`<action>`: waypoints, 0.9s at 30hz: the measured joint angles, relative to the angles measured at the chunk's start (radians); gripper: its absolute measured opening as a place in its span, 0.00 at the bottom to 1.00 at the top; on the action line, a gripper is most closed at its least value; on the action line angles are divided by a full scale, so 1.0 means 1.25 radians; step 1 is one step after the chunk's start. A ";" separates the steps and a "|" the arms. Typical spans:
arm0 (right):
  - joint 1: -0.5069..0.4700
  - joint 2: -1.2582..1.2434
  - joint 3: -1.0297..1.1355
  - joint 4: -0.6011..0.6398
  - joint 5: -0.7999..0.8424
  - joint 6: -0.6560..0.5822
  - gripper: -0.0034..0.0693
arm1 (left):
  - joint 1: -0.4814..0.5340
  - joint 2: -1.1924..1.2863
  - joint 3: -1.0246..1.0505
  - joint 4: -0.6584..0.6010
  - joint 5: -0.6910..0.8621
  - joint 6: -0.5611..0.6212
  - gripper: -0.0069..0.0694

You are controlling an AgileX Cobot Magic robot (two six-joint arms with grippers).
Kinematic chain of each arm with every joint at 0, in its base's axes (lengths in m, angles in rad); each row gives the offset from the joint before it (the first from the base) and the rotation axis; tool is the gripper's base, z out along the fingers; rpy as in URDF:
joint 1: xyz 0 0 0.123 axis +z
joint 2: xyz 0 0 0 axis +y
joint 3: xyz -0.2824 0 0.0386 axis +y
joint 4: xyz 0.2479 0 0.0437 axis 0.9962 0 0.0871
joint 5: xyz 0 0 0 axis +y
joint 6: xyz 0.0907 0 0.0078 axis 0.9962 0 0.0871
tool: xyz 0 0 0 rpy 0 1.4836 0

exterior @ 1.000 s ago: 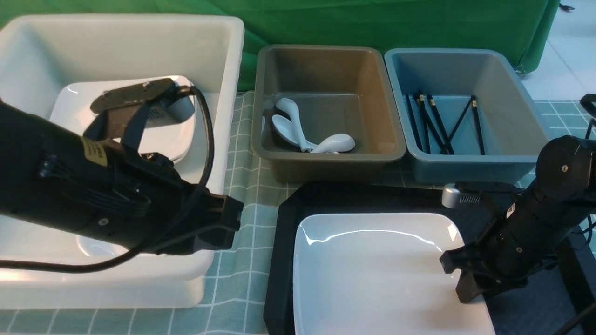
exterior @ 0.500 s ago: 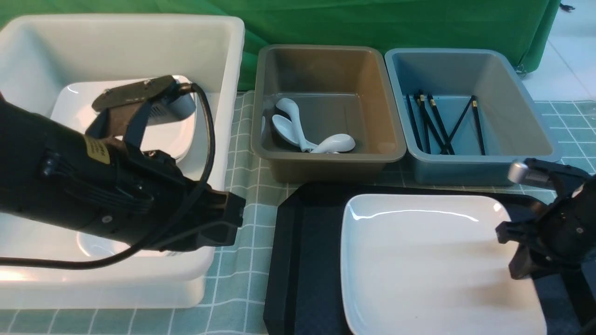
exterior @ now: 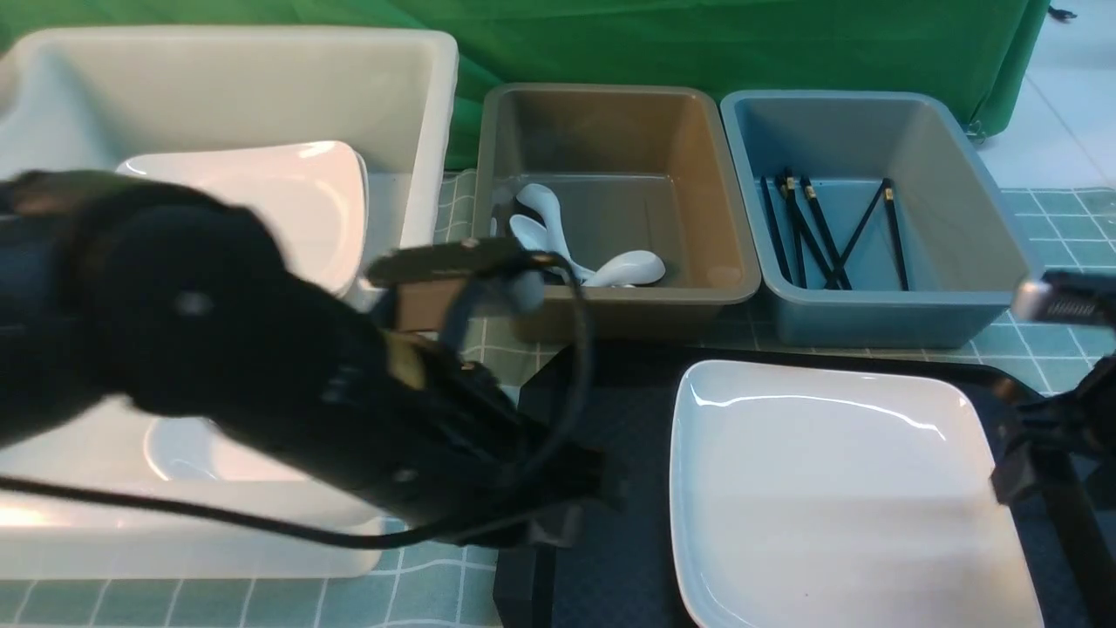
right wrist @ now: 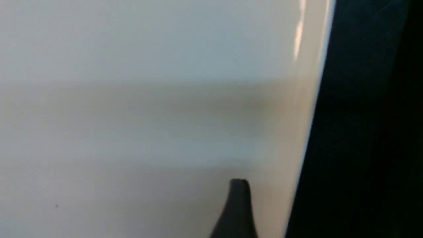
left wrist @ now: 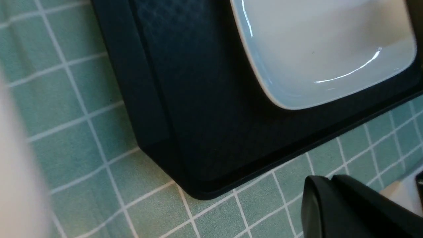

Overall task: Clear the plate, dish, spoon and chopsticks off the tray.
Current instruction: Use the left arm to grab a plate from the dinner plate

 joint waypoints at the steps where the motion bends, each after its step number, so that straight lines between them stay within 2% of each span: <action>1: 0.000 -0.062 -0.001 -0.002 0.007 0.004 0.73 | -0.022 0.048 -0.027 0.022 0.000 -0.027 0.10; 4: 0.000 -0.174 -0.004 -0.002 0.007 0.005 0.53 | -0.071 0.139 -0.094 0.061 0.000 -0.083 0.10; 6: 0.000 -0.235 -0.004 -0.002 0.007 0.005 0.45 | -0.096 0.199 -0.132 0.069 -0.001 -0.095 0.10; 12: 0.000 -0.324 -0.004 -0.002 0.010 0.005 0.41 | -0.122 0.322 -0.191 0.073 -0.001 -0.118 0.17; 15: 0.000 -0.341 -0.004 -0.002 0.016 0.005 0.41 | -0.122 0.369 -0.200 0.075 -0.008 -0.130 0.31; 18: 0.000 -0.342 0.000 -0.002 0.016 0.005 0.41 | -0.122 0.395 -0.200 0.076 -0.033 -0.156 0.53; 19: 0.000 -0.342 0.001 -0.002 0.016 0.005 0.41 | -0.122 0.395 -0.200 0.076 -0.035 -0.156 0.54; 20: 0.000 -0.342 0.010 -0.002 0.015 0.005 0.41 | -0.118 0.403 -0.200 0.078 -0.048 -0.177 0.65; 22: 0.000 -0.342 0.018 -0.002 0.014 0.005 0.41 | -0.114 0.413 -0.200 0.084 -0.054 -0.200 0.78; 23: 0.000 -0.342 0.019 -0.002 0.014 0.005 0.41 | -0.113 0.414 -0.200 0.084 -0.054 -0.202 0.78; 25: 0.000 -0.342 0.024 -0.002 0.013 0.005 0.41 | -0.106 0.433 -0.200 0.080 -0.072 -0.220 0.91; 27: 0.000 -0.342 0.024 -0.002 0.013 0.005 0.41 | -0.105 0.445 -0.200 0.069 -0.093 -0.224 0.93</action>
